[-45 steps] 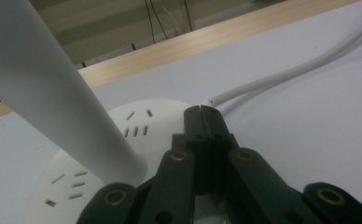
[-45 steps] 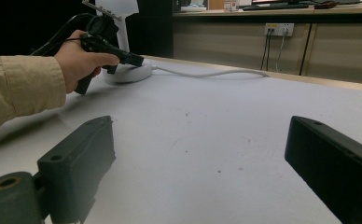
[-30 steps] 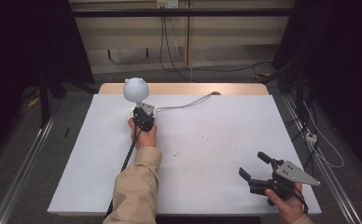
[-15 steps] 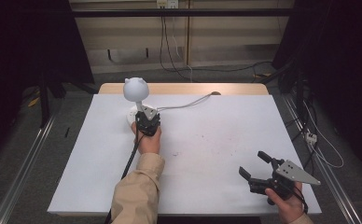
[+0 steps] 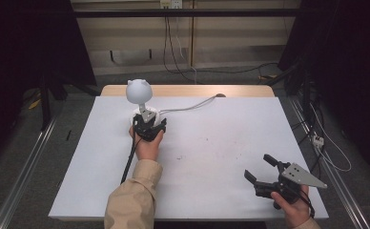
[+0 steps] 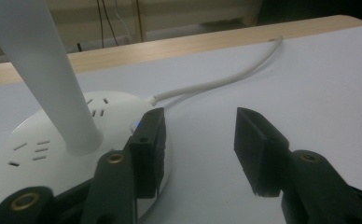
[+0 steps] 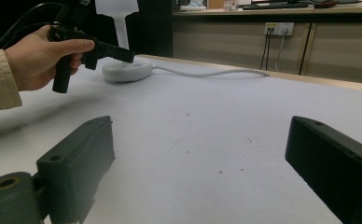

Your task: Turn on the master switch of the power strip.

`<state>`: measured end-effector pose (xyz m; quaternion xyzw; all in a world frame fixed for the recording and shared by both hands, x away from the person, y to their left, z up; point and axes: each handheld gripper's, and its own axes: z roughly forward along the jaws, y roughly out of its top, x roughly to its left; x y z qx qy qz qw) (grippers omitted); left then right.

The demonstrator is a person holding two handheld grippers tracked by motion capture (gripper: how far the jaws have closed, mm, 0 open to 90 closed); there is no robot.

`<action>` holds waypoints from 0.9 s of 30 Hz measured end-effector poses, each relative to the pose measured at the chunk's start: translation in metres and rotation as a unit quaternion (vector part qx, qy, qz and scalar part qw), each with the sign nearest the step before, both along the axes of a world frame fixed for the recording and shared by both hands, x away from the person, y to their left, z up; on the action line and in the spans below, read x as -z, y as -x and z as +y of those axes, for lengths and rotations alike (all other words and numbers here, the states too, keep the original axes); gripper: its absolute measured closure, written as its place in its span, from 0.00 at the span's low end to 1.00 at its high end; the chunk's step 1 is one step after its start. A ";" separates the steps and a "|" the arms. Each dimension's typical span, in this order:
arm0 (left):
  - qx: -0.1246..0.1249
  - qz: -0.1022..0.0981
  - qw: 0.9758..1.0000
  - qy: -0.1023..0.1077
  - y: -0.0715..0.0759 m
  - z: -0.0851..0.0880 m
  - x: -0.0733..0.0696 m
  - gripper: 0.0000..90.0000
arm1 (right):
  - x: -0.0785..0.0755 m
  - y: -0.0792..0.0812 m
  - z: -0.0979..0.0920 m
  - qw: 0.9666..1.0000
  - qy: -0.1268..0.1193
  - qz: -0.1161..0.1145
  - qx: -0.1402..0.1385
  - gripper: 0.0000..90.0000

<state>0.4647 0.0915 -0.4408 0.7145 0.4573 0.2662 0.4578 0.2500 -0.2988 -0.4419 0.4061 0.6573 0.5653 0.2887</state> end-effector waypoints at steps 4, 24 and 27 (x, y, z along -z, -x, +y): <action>0.003 0.006 1.000 0.010 0.003 0.005 0.000 0.49 | 0.000 0.000 -0.001 1.000 0.002 -0.001 -0.001 0.08; 0.050 0.025 0.998 0.032 0.022 0.028 0.000 0.20 | 0.001 -0.003 0.003 1.000 0.003 0.004 -0.004 0.08; 0.051 0.026 0.998 0.038 0.026 0.032 -0.002 0.17 | 0.001 -0.003 0.002 1.000 0.005 0.002 -0.005 0.08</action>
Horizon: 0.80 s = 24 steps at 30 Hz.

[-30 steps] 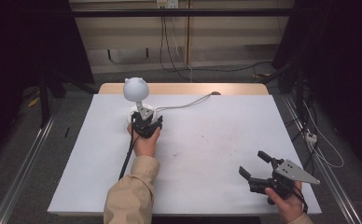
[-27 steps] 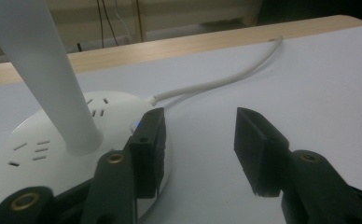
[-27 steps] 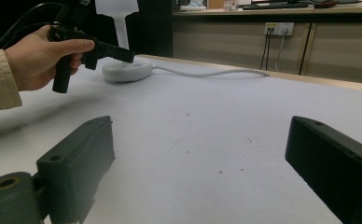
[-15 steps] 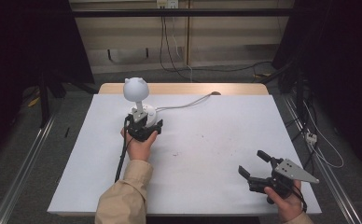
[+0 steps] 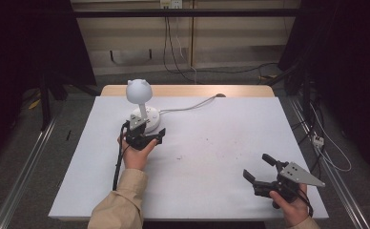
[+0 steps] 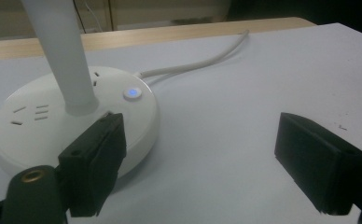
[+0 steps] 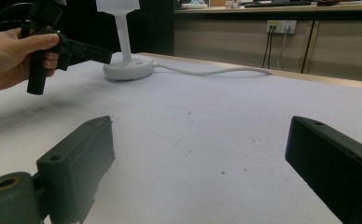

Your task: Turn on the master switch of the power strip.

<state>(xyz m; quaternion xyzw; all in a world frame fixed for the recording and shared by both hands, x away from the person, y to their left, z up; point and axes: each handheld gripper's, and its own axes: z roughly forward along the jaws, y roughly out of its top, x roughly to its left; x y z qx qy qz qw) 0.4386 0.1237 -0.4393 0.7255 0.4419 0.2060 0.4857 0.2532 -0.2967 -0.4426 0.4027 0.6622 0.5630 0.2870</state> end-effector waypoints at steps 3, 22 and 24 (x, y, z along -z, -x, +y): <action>0.007 -0.004 1.000 0.002 0.005 0.004 -0.001 0.15 | 0.000 0.000 0.002 1.000 -0.005 0.003 0.001 0.08; 0.035 -0.008 0.999 0.007 0.022 0.018 -0.008 0.11 | 0.001 0.000 0.002 1.000 0.002 0.003 -0.004 0.08; 0.038 -0.008 0.999 0.005 0.023 0.020 -0.008 0.10 | 0.001 0.000 0.002 1.000 0.001 0.004 -0.003 0.08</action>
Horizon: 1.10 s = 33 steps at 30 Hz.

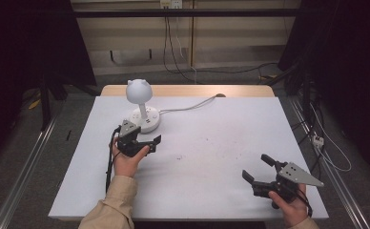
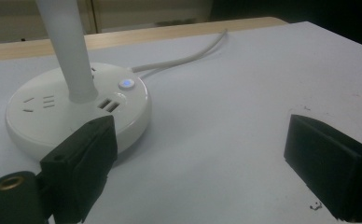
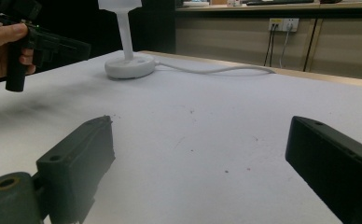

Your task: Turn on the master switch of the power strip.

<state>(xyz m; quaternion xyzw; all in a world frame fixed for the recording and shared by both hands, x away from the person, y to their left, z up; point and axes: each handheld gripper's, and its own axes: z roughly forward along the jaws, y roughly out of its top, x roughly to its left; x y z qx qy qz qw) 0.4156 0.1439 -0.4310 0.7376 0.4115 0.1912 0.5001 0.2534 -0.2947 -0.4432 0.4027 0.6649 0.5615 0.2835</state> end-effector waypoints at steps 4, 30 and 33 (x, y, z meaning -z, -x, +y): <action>0.005 -0.002 1.000 0.000 0.004 0.004 -0.001 0.10 | 0.000 0.000 0.001 1.000 -0.001 0.001 0.000 0.08; 0.016 -0.003 1.000 0.013 0.024 0.036 -0.001 0.09 | 0.001 -0.001 0.002 1.000 0.003 0.005 -0.004 0.08; 0.015 -0.004 1.000 0.014 0.026 0.039 -0.001 0.09 | 0.001 -0.001 0.002 1.000 0.003 0.005 -0.004 0.08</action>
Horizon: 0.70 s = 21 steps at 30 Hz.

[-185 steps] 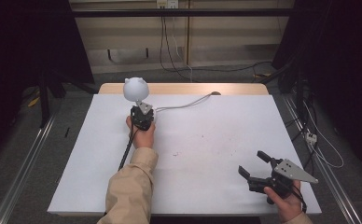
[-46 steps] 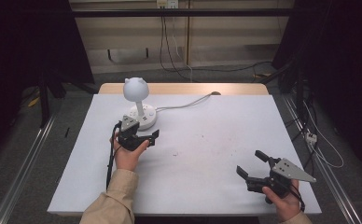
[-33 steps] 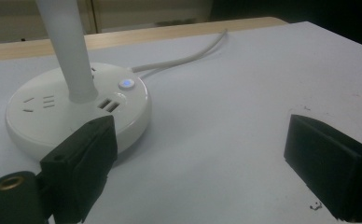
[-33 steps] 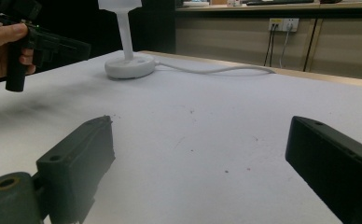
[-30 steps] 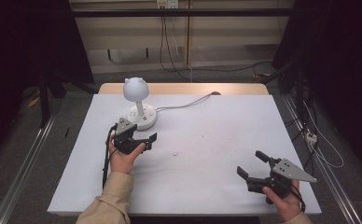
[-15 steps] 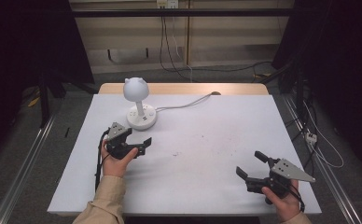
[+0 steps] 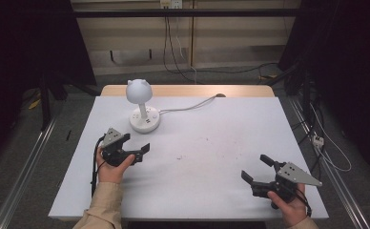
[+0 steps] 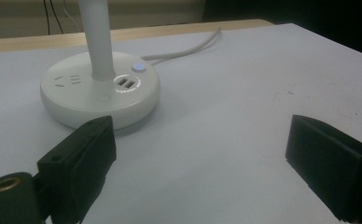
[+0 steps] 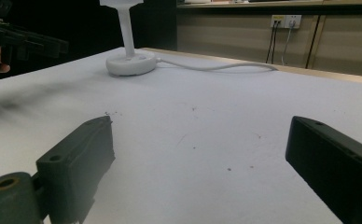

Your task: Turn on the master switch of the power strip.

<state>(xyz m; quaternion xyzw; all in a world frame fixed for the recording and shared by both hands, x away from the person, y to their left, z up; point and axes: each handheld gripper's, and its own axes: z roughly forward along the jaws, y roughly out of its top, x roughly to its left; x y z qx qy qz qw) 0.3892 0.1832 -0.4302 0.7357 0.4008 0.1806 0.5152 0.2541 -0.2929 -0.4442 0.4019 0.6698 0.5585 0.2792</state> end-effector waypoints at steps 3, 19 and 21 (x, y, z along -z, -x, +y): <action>-0.001 -0.001 1.000 0.000 0.002 0.004 -0.001 0.09 | 0.000 0.000 0.000 1.000 0.000 0.000 0.000 0.08; -0.003 -0.001 1.000 -0.006 0.015 0.025 0.001 0.09 | 0.000 0.000 0.001 1.000 0.001 0.001 -0.001 0.08; -0.002 -0.001 1.000 -0.001 0.017 0.026 0.001 0.09 | 0.000 0.000 0.001 1.000 0.002 0.001 -0.001 0.08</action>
